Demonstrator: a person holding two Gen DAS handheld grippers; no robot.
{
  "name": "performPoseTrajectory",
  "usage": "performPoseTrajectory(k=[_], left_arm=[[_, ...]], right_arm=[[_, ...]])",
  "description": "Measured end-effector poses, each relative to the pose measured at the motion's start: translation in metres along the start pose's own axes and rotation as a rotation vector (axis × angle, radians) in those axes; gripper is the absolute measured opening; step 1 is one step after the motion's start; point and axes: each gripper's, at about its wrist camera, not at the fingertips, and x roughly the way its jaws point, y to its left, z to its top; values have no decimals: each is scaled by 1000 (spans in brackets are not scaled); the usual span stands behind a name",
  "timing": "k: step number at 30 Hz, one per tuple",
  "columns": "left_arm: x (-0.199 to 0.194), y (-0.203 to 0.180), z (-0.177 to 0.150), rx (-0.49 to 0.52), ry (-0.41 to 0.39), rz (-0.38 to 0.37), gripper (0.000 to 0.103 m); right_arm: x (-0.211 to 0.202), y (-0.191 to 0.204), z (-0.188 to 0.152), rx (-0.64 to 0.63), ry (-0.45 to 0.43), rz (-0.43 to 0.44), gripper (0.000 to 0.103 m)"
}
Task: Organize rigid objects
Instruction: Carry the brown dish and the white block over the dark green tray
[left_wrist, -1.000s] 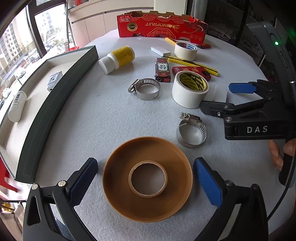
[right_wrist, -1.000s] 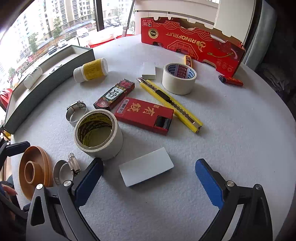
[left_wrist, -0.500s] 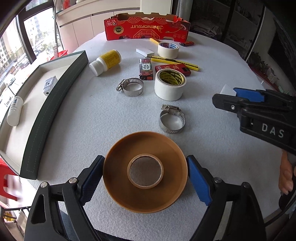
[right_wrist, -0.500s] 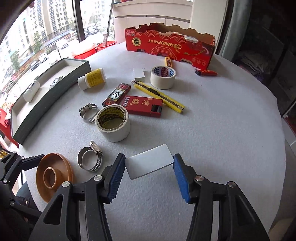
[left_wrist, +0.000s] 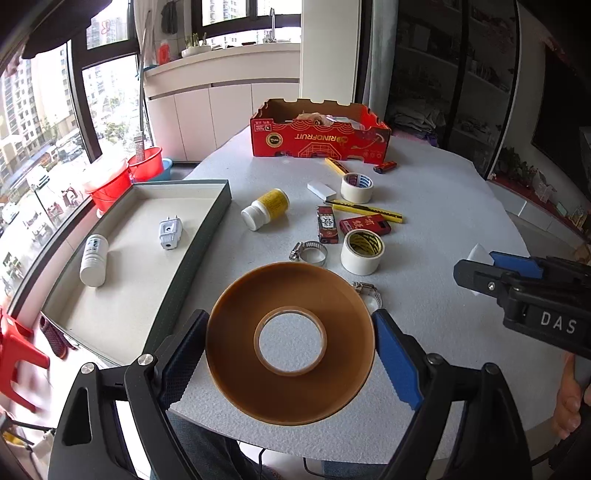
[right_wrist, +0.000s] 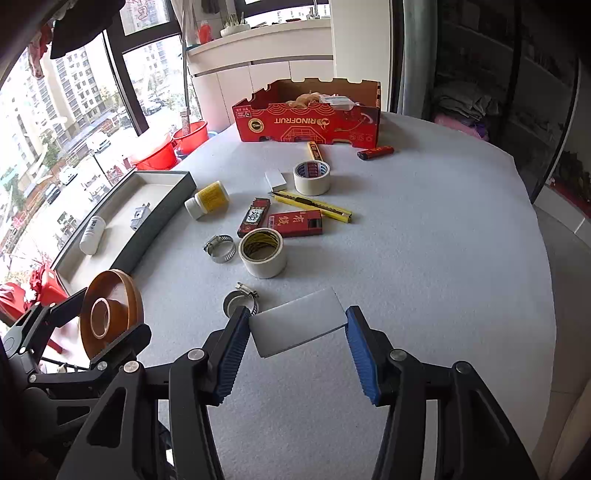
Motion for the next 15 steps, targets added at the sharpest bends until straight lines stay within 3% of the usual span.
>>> performPoseTrajectory(k=[7,15], left_arm=[[-17,57,11,-111,-61,90,89],[-23,122,19,-230,-93,197,89]], right_arm=[[-10,47,18,-57,-47,29,54],[6,107,45,-111,-55,109,54]])
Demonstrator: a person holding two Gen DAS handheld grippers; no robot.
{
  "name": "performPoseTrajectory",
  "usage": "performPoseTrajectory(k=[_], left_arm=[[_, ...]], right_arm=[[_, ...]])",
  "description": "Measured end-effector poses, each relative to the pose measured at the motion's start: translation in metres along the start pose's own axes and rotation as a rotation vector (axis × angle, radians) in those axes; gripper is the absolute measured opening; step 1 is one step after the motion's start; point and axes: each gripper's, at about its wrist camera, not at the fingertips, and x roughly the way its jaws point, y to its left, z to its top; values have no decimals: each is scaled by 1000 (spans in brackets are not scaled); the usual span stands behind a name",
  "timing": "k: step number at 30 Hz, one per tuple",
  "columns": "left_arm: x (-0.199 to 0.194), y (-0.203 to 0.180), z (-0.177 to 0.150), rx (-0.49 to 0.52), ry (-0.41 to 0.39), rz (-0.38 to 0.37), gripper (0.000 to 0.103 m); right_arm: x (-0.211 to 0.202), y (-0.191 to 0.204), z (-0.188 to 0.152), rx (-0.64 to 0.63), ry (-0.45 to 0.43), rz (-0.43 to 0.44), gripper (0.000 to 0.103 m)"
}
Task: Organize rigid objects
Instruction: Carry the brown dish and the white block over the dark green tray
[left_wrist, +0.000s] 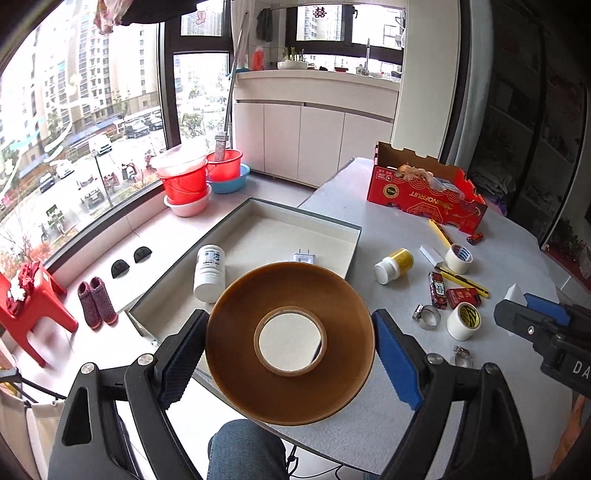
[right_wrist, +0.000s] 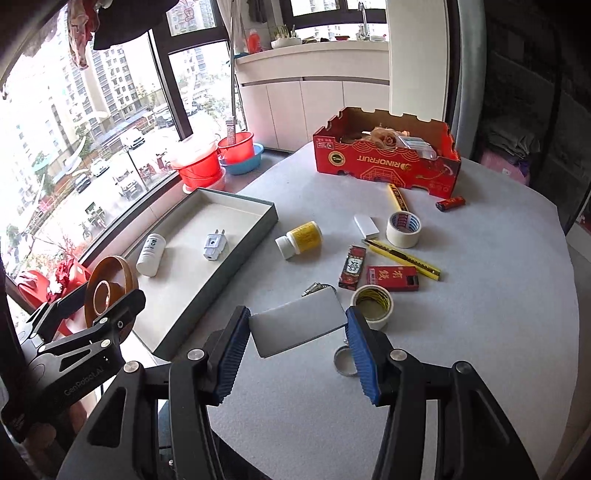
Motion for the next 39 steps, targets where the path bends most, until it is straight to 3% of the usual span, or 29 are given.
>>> performPoseTrajectory(k=[8,20,39], left_arm=[[20,31,17,-46,1,57,89],[74,51,28,-79,83,119,89],[126,50,46,-66,149,144,89]], right_arm=[[29,42,34,-59,4,47,54],[89,76,79,-115,38,64,54],[158,83,111,-115,91,87,54]])
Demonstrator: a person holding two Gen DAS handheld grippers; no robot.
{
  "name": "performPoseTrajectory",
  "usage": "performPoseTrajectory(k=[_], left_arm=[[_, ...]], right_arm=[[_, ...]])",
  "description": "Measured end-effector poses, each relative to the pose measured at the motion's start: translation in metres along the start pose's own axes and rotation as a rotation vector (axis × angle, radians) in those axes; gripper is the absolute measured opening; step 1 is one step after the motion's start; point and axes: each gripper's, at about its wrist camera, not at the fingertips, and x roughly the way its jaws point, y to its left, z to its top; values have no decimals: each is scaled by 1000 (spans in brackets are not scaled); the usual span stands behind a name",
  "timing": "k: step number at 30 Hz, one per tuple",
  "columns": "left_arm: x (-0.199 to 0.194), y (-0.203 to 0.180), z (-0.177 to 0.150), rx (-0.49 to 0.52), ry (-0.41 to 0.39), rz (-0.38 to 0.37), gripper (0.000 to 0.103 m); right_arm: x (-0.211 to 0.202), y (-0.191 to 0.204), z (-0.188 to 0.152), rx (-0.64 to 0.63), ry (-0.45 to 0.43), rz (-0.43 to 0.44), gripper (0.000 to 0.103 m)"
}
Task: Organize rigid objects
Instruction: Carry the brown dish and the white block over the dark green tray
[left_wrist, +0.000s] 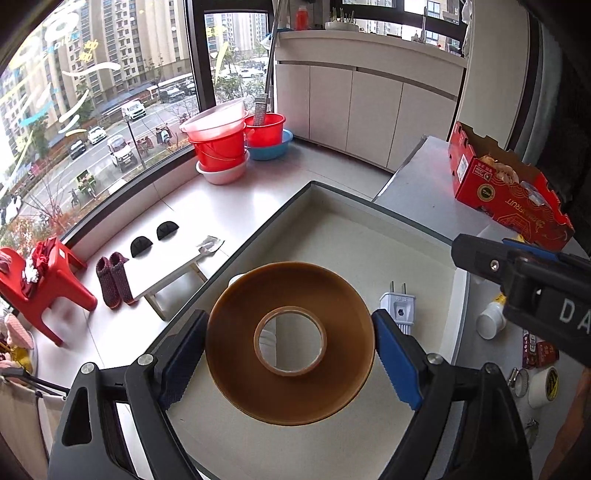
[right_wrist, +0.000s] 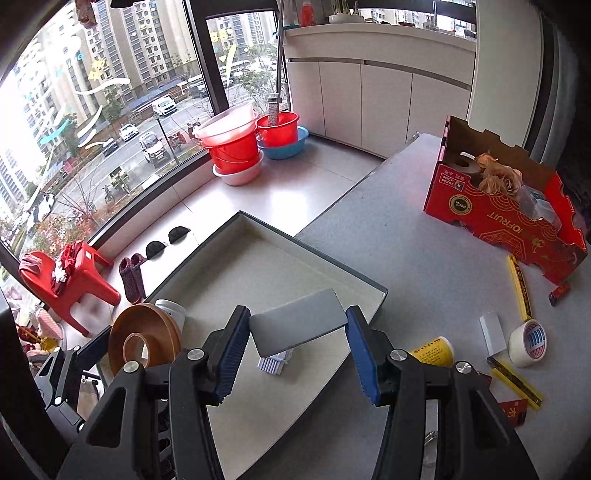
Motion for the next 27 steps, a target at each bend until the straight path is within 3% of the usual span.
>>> performPoseTrajectory(k=[27], left_arm=[[29,-5,12,31,29,36,89]], right_arm=[[35,-18,9,58,56,12,54]])
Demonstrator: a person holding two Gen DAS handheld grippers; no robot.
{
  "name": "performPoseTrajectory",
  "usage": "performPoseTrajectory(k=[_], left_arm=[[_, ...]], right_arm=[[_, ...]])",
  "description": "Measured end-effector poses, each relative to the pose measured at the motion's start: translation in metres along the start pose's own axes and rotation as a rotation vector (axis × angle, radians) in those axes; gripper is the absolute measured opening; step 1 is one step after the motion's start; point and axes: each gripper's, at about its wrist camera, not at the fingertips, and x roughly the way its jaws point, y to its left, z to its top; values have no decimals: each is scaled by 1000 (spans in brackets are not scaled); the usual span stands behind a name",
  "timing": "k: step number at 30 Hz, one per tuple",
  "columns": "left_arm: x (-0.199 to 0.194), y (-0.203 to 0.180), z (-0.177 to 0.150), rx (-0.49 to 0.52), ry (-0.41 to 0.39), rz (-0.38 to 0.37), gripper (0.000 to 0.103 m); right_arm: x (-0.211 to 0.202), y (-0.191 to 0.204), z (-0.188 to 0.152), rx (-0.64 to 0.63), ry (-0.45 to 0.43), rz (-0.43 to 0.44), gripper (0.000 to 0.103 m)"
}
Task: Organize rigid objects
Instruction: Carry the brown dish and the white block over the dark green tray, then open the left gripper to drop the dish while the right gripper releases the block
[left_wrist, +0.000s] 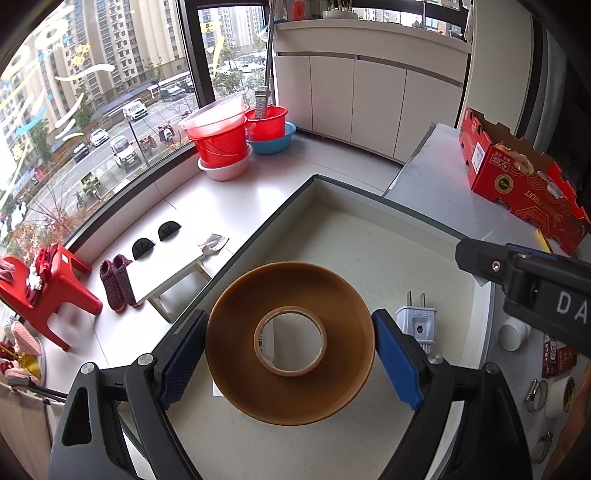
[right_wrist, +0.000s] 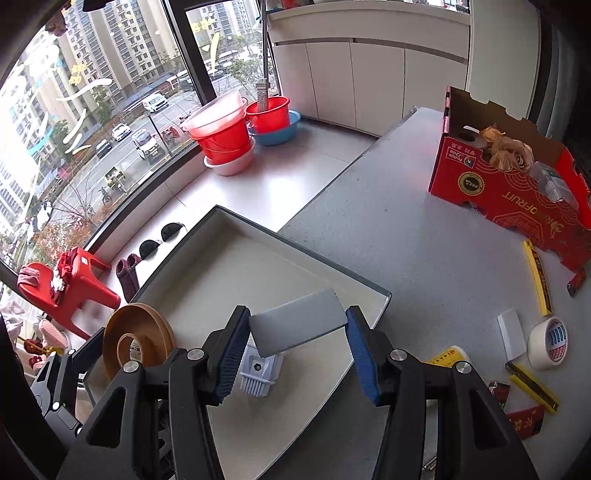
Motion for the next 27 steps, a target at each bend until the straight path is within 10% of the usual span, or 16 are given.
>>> performPoseTrajectory(k=[27], left_arm=[[16,-11,2,86,21,30,90]], right_arm=[[36,3,5,-26,86,-10,54]])
